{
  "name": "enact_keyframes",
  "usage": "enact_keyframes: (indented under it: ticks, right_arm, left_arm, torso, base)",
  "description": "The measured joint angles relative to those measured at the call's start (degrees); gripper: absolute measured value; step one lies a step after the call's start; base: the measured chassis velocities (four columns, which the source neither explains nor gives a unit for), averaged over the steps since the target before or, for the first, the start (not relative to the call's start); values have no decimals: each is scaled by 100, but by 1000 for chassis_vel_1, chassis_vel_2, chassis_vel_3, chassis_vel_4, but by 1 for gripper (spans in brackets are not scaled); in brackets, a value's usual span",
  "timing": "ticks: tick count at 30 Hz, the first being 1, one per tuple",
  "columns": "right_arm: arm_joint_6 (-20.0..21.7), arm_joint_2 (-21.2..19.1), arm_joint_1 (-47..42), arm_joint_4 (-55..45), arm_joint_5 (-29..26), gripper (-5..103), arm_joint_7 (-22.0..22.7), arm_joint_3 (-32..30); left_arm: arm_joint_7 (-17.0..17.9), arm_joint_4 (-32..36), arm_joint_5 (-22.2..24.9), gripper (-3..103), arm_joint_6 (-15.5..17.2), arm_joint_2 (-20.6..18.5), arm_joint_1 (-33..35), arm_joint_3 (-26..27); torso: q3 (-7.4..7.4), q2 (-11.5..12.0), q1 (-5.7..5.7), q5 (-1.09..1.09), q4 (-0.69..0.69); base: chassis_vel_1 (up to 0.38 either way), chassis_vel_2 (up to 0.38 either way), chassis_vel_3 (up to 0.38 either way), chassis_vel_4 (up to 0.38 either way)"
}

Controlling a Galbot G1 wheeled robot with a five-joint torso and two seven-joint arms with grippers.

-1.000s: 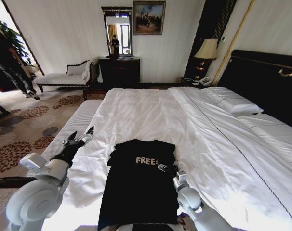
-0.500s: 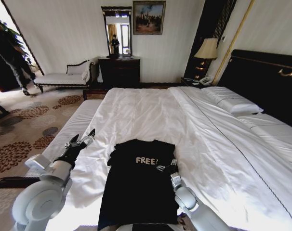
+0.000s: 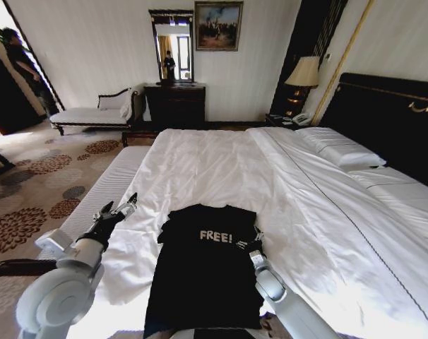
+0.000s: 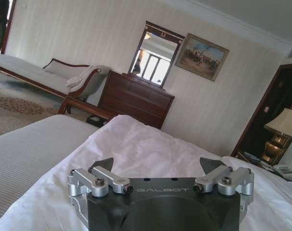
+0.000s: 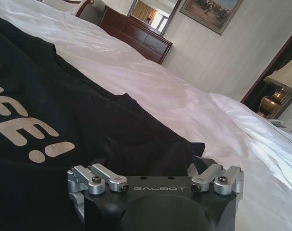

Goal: Fold the clothes on the bed.

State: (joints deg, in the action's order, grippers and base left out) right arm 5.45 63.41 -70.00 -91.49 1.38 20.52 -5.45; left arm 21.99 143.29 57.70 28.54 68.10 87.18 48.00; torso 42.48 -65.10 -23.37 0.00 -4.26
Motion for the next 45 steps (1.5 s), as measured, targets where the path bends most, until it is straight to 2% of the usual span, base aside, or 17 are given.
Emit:
enact_keyframes:
  ticks: [1,4,5,8,11,14,16,19,20,23,24,25,33,42,45]
  right_arm:
    - [0,0,0,0,0,95,0,0]
    - [-85,13,-69,-78,-15,79,-30,-10]
    - [-85,13,-69,-78,-15,79,-30,-10]
    - [-179,40,-91,-98,-30,63,-108,-10]
    - [-232,52,-87,-85,-32,58,-158,-9]
    - [-323,70,-66,-41,-71,41,-276,-10]
    - [-338,70,-59,-26,-90,41,-304,-10]
    - [-403,66,-30,32,-123,25,-374,-9]
    - [-403,66,-30,32,-123,25,-374,-9]
    - [-555,60,-47,42,-123,8,-491,-42]
    - [-555,60,-47,42,-123,8,-491,-42]
    - [-631,49,-64,39,-123,3,-552,-62]
    - [-783,-8,-80,-155,-328,0,-600,-352]
    - [-762,-455,-201,-331,-856,0,-509,-1618]
    - [-742,-506,-322,-370,-890,0,-467,-1782]
  left_arm:
    - [0,0,0,100,0,0,0,0]
    - [5,-2,-19,100,-4,16,0,-15]
    - [5,-2,-19,100,-4,16,0,-15]
    - [7,-3,-66,100,-9,22,-1,-47]
    - [8,-3,-98,100,-14,23,-3,-68]
    - [8,-4,-133,100,-20,17,-10,-93]
    - [8,-4,-137,100,-21,11,-18,-95]
    - [11,-4,-146,100,-23,-12,-30,-100]
    - [11,-4,-146,100,-23,-12,-30,-100]
    - [11,-4,-178,100,-30,-20,-26,-112]
    - [11,-4,-178,100,-30,-20,-26,-112]
    - [11,-4,-184,100,-32,-22,-26,-113]
    - [11,-5,-206,100,-40,-28,-23,-112]
    - [19,-5,-207,100,-53,-8,-23,-92]
    - [20,-5,-215,100,-54,6,-32,-122]
  torso:
    - [0,0,0,0,0]
    - [0,0,0,0,0]
    - [0,0,0,0,0]
    - [0,0,1,-1,0]
    - [0,0,0,0,0]
    - [0,0,0,0,0]
    - [0,0,0,0,0]
    - [0,0,0,0,0]
    - [0,0,0,0,0]
    - [0,0,0,0,0]
    - [0,0,0,0,0]
    - [0,0,0,0,0]
    - [0,0,0,1,0]
    - [0,0,0,1,0]
    - [0,0,0,0,-1]
  base:
    - [0,0,0,0]
    - [0,0,0,0]
    - [0,0,0,0]
    - [0,0,0,0]
    - [0,0,0,0]
    - [0,0,0,0]
    - [0,0,0,0]
    - [0,0,0,0]
    - [0,0,0,0]
    - [0,0,0,0]
    - [0,0,0,0]
    - [0,0,0,0]
    - [0,0,0,0]
    - [0,0,0,0]
    - [0,0,0,0]
